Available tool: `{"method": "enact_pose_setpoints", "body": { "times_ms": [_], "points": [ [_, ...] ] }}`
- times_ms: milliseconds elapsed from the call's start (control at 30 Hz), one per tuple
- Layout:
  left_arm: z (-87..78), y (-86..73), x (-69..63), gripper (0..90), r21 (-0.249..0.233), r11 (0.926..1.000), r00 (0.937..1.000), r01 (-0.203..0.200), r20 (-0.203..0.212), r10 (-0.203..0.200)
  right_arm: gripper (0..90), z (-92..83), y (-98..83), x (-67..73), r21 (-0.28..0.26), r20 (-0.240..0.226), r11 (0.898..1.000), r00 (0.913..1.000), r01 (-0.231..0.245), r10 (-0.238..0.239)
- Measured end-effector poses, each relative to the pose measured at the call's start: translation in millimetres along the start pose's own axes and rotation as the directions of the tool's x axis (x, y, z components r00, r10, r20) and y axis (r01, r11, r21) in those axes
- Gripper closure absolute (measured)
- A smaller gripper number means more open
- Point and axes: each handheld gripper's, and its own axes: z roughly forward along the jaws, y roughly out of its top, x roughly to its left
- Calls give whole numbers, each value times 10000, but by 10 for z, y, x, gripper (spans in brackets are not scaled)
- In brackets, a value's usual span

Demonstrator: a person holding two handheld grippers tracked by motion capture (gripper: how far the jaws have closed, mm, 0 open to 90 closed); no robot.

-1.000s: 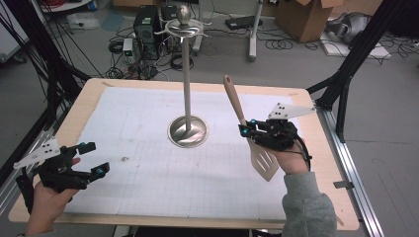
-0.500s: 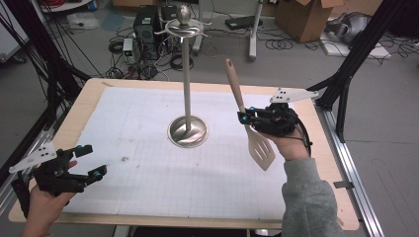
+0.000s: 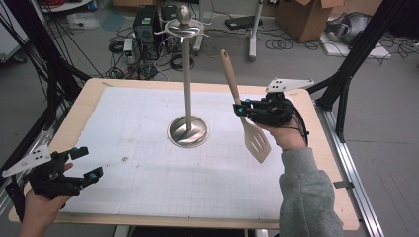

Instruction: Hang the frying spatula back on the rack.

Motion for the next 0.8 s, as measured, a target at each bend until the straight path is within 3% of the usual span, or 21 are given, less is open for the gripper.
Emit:
{"method": "enact_pose_setpoints", "body": {
  "times_ms": [300, 800],
  "points": [
    [-87, -1, 2, 24, -154, 9999, 9999, 43, -104, -45, 781, 101, 145, 22, -46, -202, 10000, 9998, 64, -65],
    [-132, -19, -7, 24, -158, 9999, 9997, 61, -218, -65, 781, 146, 332, -63, -66, -308, 9999, 9994, 145, -147]
  ]
}}
